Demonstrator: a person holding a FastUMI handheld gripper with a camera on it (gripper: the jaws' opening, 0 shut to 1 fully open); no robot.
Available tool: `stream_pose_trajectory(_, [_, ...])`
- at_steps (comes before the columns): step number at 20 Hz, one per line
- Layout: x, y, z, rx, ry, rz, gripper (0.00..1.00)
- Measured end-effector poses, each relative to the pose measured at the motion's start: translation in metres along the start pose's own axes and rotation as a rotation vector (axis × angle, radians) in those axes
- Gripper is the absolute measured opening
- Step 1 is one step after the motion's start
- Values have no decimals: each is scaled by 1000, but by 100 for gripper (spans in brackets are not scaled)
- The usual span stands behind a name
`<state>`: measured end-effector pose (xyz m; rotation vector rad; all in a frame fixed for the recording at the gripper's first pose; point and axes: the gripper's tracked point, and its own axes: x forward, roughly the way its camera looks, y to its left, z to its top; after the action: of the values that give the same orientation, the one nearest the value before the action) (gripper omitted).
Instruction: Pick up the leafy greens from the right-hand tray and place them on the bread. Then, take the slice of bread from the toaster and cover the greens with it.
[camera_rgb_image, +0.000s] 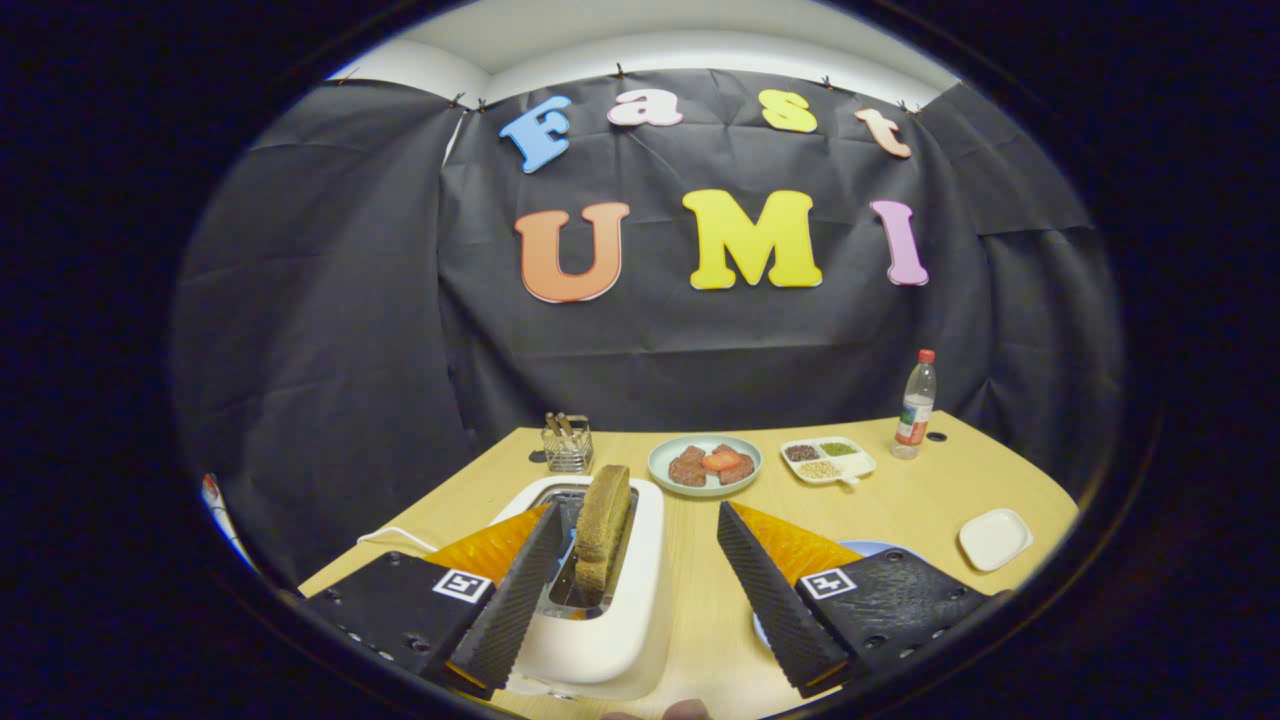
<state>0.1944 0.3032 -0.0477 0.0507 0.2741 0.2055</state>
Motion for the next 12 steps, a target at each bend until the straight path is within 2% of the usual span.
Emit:
stream_pose_trajectory(4, [26,6,-8,-19,52,-22,95])
stream_pose_trajectory(6, [35,5,-9,-13,67,-31,82])
stream_pose_trajectory(8, [43,6,-13,-5,90,-23,74])
stream_pose_trajectory(11, [49,8,-13,-19,85,-23,54])
stream_pose_trajectory(12, [42,13,-9,-16,83,-4,37])
